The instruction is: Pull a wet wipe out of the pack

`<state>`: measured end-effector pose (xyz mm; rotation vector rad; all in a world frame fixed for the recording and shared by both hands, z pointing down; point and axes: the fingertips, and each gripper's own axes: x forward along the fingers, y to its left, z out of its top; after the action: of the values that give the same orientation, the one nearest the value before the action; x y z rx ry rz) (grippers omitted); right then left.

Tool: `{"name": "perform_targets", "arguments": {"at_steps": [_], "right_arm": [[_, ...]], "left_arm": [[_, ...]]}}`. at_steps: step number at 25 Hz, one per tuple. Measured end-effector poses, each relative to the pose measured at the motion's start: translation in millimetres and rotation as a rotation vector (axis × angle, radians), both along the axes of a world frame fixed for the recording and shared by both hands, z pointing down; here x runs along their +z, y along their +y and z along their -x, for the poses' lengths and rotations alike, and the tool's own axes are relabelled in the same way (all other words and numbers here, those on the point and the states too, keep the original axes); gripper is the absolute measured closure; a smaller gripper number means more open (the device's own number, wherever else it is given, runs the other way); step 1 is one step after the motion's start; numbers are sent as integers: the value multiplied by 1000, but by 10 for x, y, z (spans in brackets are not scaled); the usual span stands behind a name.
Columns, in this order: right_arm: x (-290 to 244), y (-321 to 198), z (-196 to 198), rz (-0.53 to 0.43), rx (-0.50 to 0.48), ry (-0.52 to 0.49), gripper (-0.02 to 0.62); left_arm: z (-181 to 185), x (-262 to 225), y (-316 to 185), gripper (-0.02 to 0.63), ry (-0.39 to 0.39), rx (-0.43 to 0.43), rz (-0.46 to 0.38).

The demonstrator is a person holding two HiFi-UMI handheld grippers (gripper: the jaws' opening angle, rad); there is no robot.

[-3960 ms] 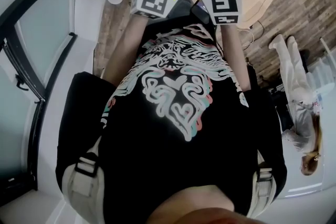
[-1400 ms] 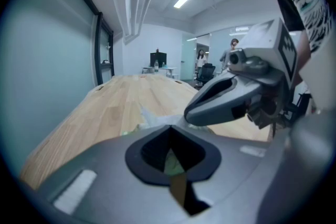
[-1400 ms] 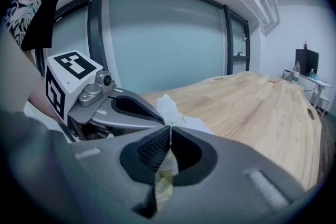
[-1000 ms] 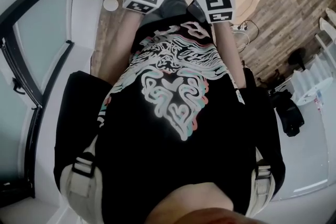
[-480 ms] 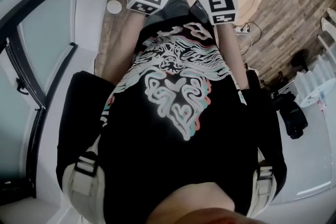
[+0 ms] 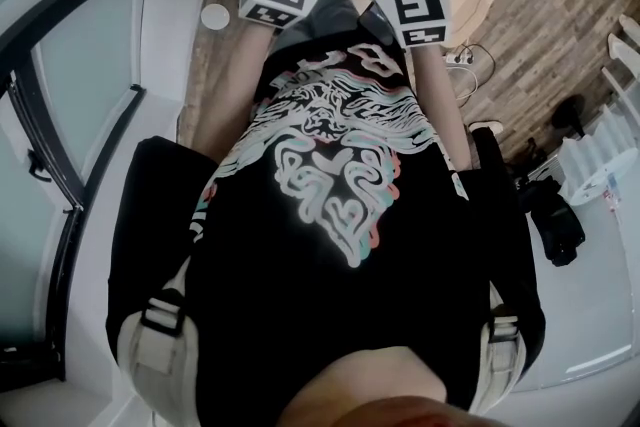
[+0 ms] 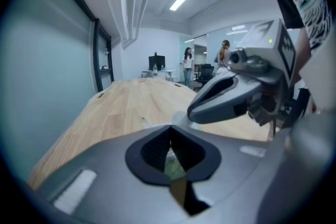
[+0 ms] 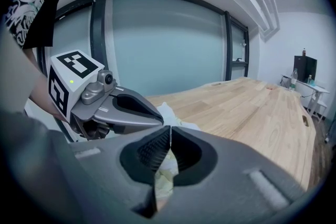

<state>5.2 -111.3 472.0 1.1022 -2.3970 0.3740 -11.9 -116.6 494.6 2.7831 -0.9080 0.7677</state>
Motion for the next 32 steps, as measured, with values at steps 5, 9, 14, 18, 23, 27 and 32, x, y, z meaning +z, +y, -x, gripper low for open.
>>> {"name": "perform_targets", "arguments": {"at_steps": [5,9,14,18,23,27,32], "right_arm": [[-32,7,-26,2,23,-27,591],[-45,23,-26,0,26,-29,591],[-86,27,-32,-7,31,-29,591],[-127,8,-54,-14,39,-29,591],[-171,9,-75,-22,44,-28,591],[-198,18,-96,-28,53,-32,591],[-243,48,-128,-38,63,-22,591]], "left_arm": [[2,-47,5,618,-3,6,-14],[13,-52,22,618,-4,1,-17],[31,-88,39,618,2,-10,-31],[21,-125,11,618,-2,-3,-41],[8,-132,36,618,5,-6,-38],[-13,-165,52,618,5,5,-57],[-6,-214,60,618,-1,12,-71]]}}
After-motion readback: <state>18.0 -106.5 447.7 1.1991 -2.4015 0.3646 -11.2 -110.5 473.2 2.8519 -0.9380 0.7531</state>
